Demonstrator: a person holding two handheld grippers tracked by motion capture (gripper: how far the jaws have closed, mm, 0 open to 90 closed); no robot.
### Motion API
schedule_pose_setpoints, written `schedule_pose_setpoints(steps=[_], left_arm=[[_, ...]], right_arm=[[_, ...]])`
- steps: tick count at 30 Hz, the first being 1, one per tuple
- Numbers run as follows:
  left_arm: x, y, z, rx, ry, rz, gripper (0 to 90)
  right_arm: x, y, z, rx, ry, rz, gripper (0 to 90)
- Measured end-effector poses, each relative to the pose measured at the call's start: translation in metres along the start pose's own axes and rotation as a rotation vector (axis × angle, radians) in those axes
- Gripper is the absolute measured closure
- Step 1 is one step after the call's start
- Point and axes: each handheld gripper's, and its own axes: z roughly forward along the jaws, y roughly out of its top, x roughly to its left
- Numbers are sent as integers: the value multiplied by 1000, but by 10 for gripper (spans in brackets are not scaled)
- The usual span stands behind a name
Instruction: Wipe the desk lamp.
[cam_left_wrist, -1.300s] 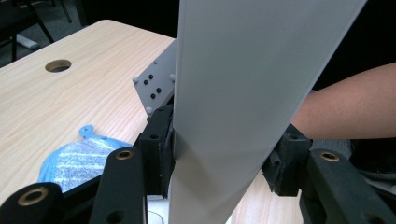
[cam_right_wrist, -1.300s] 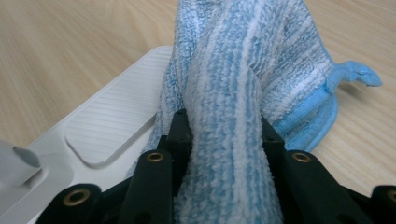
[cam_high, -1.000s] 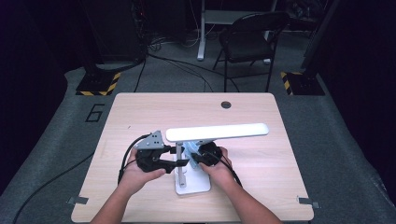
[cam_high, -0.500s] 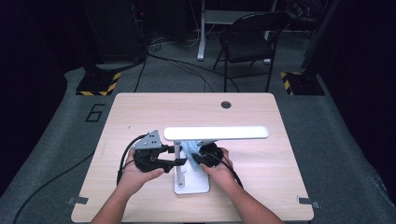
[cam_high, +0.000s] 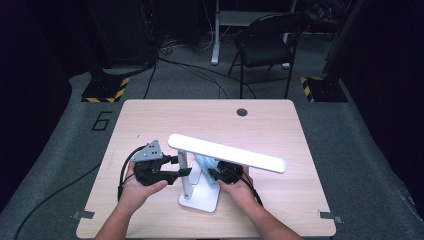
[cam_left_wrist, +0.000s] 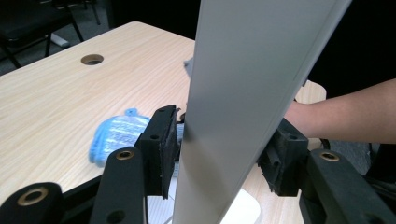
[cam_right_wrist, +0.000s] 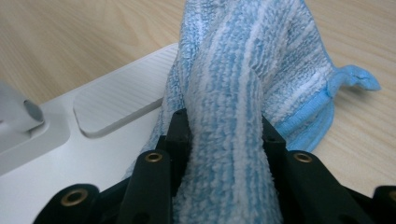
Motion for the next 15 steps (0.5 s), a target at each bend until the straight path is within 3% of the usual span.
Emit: schedule_pose_setpoints(steps=[2,5,7,9,10,11,15], left_arm=[[1,-1,-2,4,7,0,523],[1,-2,-4,-4,20,-13,544],[2,-2,-5,-1,29,-1,566],[2,-3,-5,-4,31,-9,590],[2,-3,-5,-3,43,-11,600],[3,-2,-6,0,54,-3,608],[5,-1,-5,4,85,-8,642]], right_arm=[[0,-2,0,-31,-5,-15,655],[3,-5,-4,-13,-5,11,654],[2,-5,-5,-8,-2,-6,652],[4,-6,-5,-22,-4,7,649],[3,-6,-6,-19,-3,-12,648],[5,-6,-6,-27,-11,5,647],[3,-6,-9,-16,-7,-9,646]])
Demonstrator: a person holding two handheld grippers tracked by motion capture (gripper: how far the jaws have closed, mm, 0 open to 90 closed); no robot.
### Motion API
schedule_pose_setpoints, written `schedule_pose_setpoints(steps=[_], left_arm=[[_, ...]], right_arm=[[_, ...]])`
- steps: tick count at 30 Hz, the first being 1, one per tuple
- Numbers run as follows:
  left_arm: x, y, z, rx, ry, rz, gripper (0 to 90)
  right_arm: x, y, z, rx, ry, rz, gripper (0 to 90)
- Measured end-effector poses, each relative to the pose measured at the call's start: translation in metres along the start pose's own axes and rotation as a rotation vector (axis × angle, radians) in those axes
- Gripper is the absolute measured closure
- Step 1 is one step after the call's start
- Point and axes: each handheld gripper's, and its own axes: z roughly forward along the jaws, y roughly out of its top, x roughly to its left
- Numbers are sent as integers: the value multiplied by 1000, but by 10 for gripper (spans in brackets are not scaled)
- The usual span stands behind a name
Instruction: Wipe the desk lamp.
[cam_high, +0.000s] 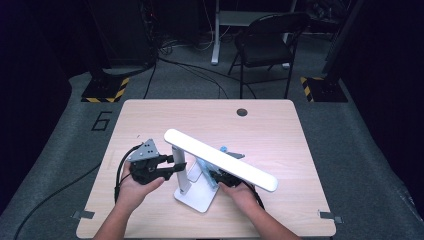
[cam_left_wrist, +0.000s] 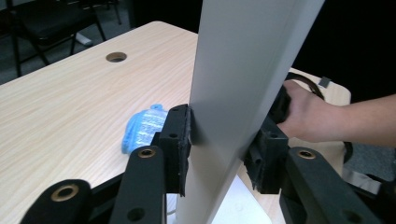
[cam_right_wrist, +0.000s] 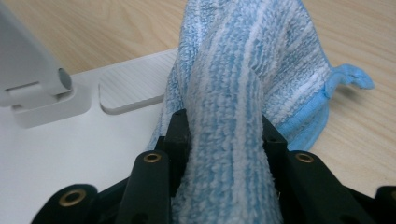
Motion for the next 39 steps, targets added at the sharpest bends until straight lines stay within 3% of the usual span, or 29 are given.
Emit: schedule_pose_setpoints(steps=[9,13,23,30,36,39], left_arm=[[8,3,7,-11,11,-10,679],[9,4,9,-18,40,-4,707],[9,6,13,-25,65,13,740],[10,8,17,-25,43,21,742],[9,8,19,-25,0,22,741],[7,8,20,-30,-8,22,740]], right_arm=[[-1,1,-7,-27,2,-6,646],[-2,3,-10,-50,3,-51,645],[-4,2,-18,-67,-10,-40,645],[2,5,-13,-72,9,-52,646],[13,11,-4,-74,29,-95,645],[15,10,2,-51,36,-71,644]])
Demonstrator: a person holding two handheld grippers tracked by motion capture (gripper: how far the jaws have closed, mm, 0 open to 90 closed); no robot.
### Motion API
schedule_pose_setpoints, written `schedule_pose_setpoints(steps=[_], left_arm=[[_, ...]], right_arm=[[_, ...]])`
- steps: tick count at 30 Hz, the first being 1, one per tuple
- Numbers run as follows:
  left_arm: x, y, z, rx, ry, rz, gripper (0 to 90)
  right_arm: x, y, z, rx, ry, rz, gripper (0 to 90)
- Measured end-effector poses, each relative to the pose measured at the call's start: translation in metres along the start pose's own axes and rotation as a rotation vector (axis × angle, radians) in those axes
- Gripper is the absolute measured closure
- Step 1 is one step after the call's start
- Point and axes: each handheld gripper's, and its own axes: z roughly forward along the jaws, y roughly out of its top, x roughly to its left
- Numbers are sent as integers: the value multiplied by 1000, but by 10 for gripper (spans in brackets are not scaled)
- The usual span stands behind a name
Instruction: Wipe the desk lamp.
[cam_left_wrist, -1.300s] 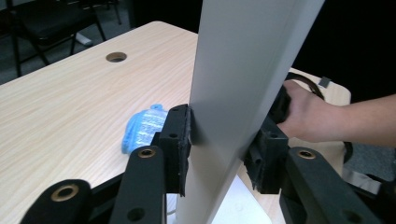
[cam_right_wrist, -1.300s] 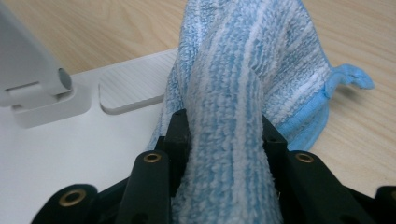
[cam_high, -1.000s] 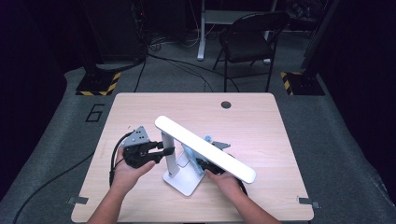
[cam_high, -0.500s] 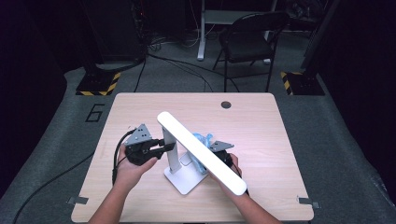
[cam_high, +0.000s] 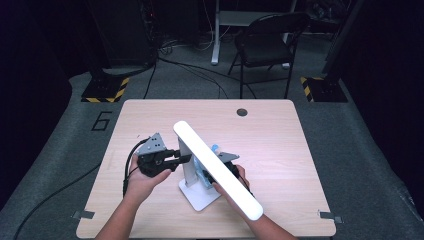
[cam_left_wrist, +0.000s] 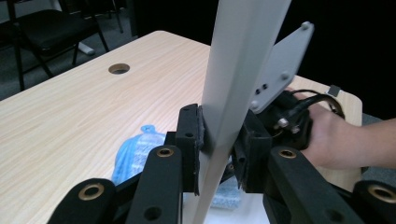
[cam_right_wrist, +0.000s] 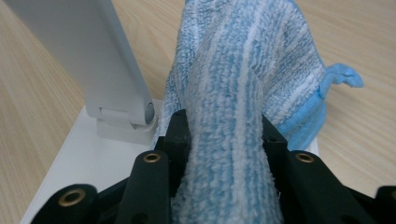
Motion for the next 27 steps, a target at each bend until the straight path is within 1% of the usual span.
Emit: schedule_pose_setpoints(steps=[1,2,3,4,5,7,8,9,10,11,13,14,15,16,17,19,21,22,24,26,27], left_arm=[[0,0,0,1,-3,-1,740],[0,0,0,1,-3,-1,739],[0,0,0,5,-7,-7,738],[0,0,0,4,-9,-11,736],[1,0,0,7,-16,-16,733],[2,0,1,1,-13,-19,725],[2,0,1,4,-13,-21,723],[2,-1,1,4,-12,-22,723],[2,-1,1,7,-14,-28,723],[1,0,1,10,-6,-22,726],[0,0,0,11,7,-14,733],[0,0,0,19,8,-7,735],[-1,0,-1,15,16,-11,737],[-2,0,-1,18,16,-11,738],[-2,0,-1,19,18,-11,739],[-3,0,-1,20,20,-11,742],[-2,-1,-2,20,16,-10,742],[-2,-1,-2,20,16,-9,743],[-2,-1,-2,18,17,-9,743],[-2,-1,-2,13,22,-4,743],[-2,-1,-2,13,22,-4,743]], right_arm=[[0,-1,3,-1,0,-1,643],[0,-1,5,3,-2,-13,641],[2,-1,6,8,-9,-10,638],[3,-1,7,8,-2,-13,636],[5,-1,8,18,-4,-5,633],[5,-1,10,17,-11,-23,631],[3,-1,11,18,-6,-38,633],[3,-1,11,15,-6,-31,636],[3,-1,10,30,-5,-35,641],[3,-1,11,23,-7,-46,645],[5,0,11,39,-24,-56,653],[5,0,12,44,-25,-73,655],[4,0,11,47,-25,-88,657],[4,1,12,49,-22,-82,659],[3,0,12,40,-25,-88,661],[1,-1,11,49,-30,-93,662],[-3,-2,11,31,-41,-92,663],[-7,-1,10,36,-43,-91,664],[-14,-3,9,28,-61,-72,665],[-22,-4,7,36,-66,-58,665],[-25,-4,7,25,-75,-54,666]])
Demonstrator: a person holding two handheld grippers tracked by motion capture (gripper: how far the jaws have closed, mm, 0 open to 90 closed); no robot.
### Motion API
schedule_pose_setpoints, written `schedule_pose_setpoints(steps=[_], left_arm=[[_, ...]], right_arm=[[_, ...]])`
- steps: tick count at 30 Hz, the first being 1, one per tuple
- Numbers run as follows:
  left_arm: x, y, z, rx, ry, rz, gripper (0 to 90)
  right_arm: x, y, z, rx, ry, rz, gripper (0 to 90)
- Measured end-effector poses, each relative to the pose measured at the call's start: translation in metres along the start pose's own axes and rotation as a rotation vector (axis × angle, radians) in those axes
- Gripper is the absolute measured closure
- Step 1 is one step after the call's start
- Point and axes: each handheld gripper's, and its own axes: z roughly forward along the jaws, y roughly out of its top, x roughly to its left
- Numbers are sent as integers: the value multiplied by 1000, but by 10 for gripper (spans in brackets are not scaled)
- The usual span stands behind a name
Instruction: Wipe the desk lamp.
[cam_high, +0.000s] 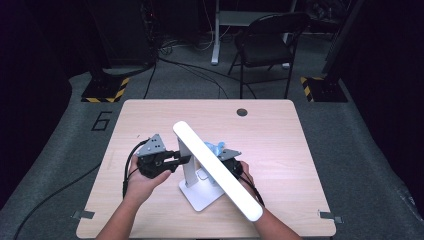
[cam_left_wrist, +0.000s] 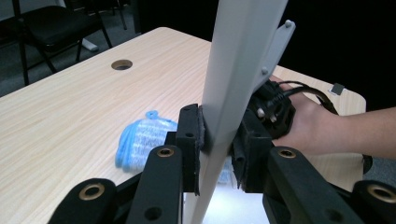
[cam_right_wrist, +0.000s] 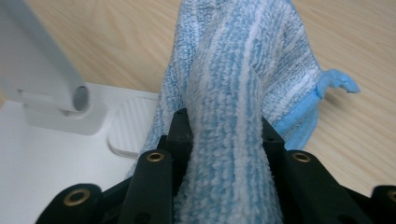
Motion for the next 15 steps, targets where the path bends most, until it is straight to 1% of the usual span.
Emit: schedule_pose_setpoints(steps=[1,2,3,5,7,8,9,10,11,12,14,15], left_arm=[[0,0,0,-1,1,0,744],[0,0,0,-2,-1,-3,743],[0,0,0,-3,1,-4,743],[1,0,0,-2,0,-4,743],[0,0,0,-2,1,-4,744],[0,0,0,-3,2,-4,744],[0,0,0,-1,1,-4,743],[1,0,0,-5,4,-4,743],[1,0,1,-4,4,-5,743],[0,0,1,-3,6,-5,743],[1,0,1,-3,4,-6,743],[1,0,1,-4,4,-7,743]], right_arm=[[-2,0,-1,14,-1,17,666],[-5,-1,-1,7,-5,8,666],[-5,-1,-1,10,-8,17,666],[-7,-1,-2,14,-18,15,666],[-12,-2,-2,11,-30,22,666],[-14,-3,-2,11,-24,46,665],[-16,-3,-2,5,-34,71,666],[-18,-3,-2,1,-42,83,666],[-19,-3,-3,13,-38,102,666],[-20,-3,-2,6,-34,115,666],[-21,-4,-3,10,-25,116,665],[-21,-3,-3,5,-23,126,663]])
